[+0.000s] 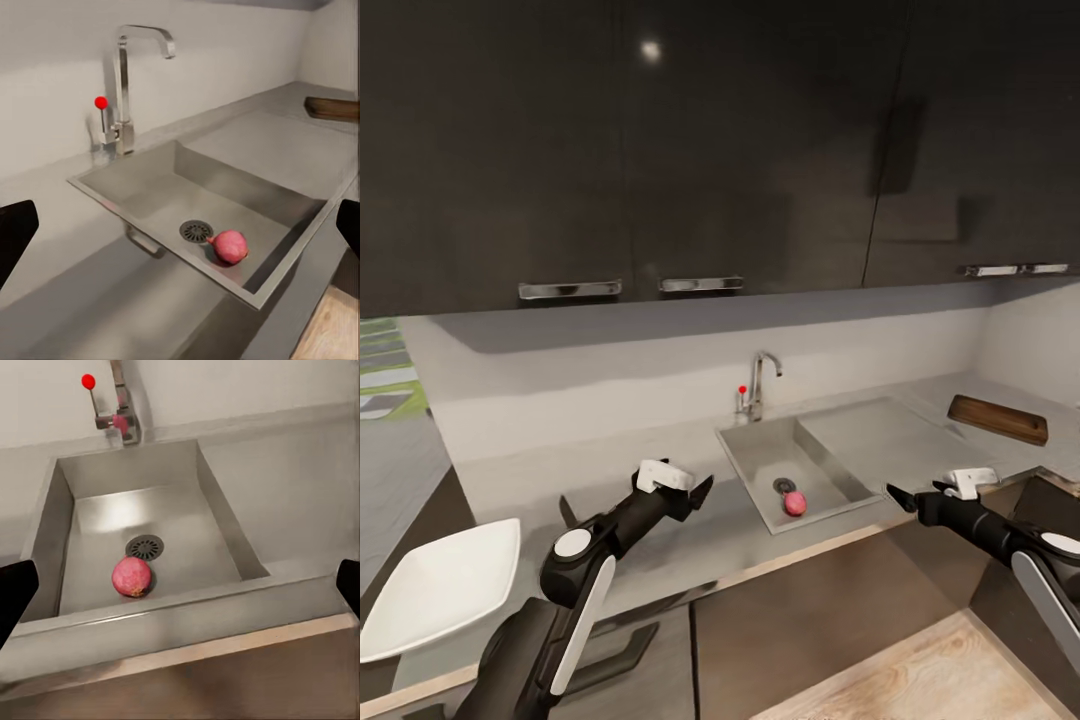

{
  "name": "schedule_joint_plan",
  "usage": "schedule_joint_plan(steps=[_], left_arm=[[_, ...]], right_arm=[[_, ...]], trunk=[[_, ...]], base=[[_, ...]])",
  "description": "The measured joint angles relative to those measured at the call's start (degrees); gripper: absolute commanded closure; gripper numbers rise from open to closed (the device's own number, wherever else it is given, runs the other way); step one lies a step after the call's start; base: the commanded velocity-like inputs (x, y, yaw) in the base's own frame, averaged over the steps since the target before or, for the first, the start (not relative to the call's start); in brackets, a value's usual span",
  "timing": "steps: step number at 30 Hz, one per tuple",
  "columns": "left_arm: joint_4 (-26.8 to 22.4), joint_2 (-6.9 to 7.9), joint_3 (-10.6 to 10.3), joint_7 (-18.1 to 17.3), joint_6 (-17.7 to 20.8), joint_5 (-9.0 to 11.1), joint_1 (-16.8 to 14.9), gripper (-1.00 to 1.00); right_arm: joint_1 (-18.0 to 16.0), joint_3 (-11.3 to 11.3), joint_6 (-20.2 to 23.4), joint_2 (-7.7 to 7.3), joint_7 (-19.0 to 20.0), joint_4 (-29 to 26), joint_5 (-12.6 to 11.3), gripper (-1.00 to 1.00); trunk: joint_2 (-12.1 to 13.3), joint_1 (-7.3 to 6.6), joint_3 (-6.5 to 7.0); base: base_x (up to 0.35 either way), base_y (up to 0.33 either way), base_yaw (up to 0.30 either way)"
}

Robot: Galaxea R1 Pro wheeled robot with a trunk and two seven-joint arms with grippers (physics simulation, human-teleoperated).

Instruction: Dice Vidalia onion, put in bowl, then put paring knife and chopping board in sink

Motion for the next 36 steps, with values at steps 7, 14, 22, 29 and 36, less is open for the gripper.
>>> schedule_joint_plan(steps=[7,14,22,29,36], left_arm=[[-0.07,0.00,0.00,0.00,0.01,0.00,0.00,-1.00],[-0.12,0.00,0.01,0.00,0.01,-0.01,0.01,-1.00],[-0.12,-0.05,0.02,0.00,0.00,0.00,0.01,-1.00],[-1.12,-0.27,0.46,0.15,-0.05,0.00,0.01,-1.00],[-1.63,-0.36,0.80,0.22,-0.30,0.00,0.07,-1.00]], right_arm=[[0.01,-2.24,-0.04,-0.06,0.04,-0.07,-0.06,-1.00],[-0.17,-10.34,-0.04,-0.13,-0.03,-0.13,0.01,-1.00],[-6.05,-11.22,0.19,-0.16,-2.07,-0.06,-0.07,-1.00],[-12.67,-11.28,4.88,-0.11,-8.39,0.10,-0.24,-1.00],[-14.12,-10.68,5.53,0.09,-9.52,0.12,-0.43,-1.00]], trunk=[[0.00,0.00,0.00],[0.01,0.00,0.00],[0.00,0.00,0.00],[0.00,0.00,0.00],[0.00,0.00,0.00]], base=[[0.000,-0.009,-0.035],[0.000,-0.001,-0.005],[0.000,0.000,0.000],[0.000,0.000,0.000],[0.000,0.000,0.000]])
